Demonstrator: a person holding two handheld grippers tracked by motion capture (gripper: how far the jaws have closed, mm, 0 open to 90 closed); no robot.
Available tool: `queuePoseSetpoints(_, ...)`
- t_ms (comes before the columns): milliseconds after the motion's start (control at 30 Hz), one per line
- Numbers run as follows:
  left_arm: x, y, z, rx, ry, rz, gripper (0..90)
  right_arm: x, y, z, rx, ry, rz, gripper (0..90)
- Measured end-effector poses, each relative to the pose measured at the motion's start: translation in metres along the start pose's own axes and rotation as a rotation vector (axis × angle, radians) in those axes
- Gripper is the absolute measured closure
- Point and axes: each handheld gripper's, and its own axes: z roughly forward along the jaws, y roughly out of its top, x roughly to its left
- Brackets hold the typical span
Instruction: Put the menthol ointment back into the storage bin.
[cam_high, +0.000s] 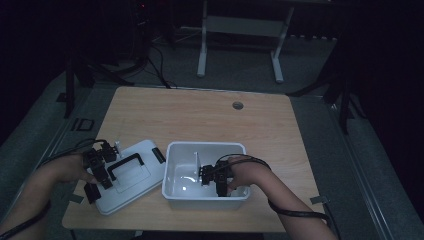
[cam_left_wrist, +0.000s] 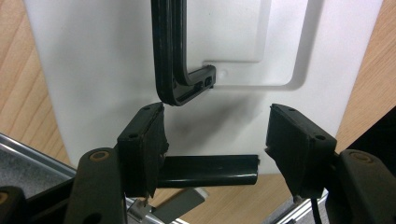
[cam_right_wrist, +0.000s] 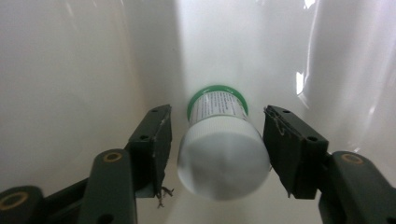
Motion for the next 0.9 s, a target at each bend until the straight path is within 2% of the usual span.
queuePoseSetpoints(67,0.0,0.0,0.0,0.003,0.002,0.0,37.2,-0.001,-0.003,-0.007,-0.027,-0.001,0.01,40.6)
queuePoseSetpoints(233,0.002,0.001,-0.002,0.002,-0.002,-0.014,37.2,-0.001,-0.011,-0.022,-0.049,-0.024,0.022,37.8)
queuePoseSetpoints(500,0.002,0.004,-0.001,-0.002,-0.011,-0.016,35.6,-0.004,-0.028,-0.045,-0.139,-0.028,0.027,25.5)
queuePoseSetpoints(600,0.003,0.004,-0.001,-0.001,-0.011,-0.017,35.6,-0.004,-0.033,-0.05,-0.151,-0.028,0.024,21.8)
queuePoseSetpoints(633,0.003,0.005,0.0,0.0,-0.018,-0.021,35.6,-0.004,-0.041,-0.058,-0.184,-0.013,0.018,18.8)
queuePoseSetpoints(800,0.002,0.005,0.0,0.009,-0.025,-0.018,35.6,-0.002,-0.052,-0.069,-0.214,-0.042,0.013,15.3)
queuePoseSetpoints(900,0.001,0.005,0.0,0.01,-0.025,-0.013,35.6,-0.005,-0.066,-0.08,-0.251,-0.062,0.017,15.3)
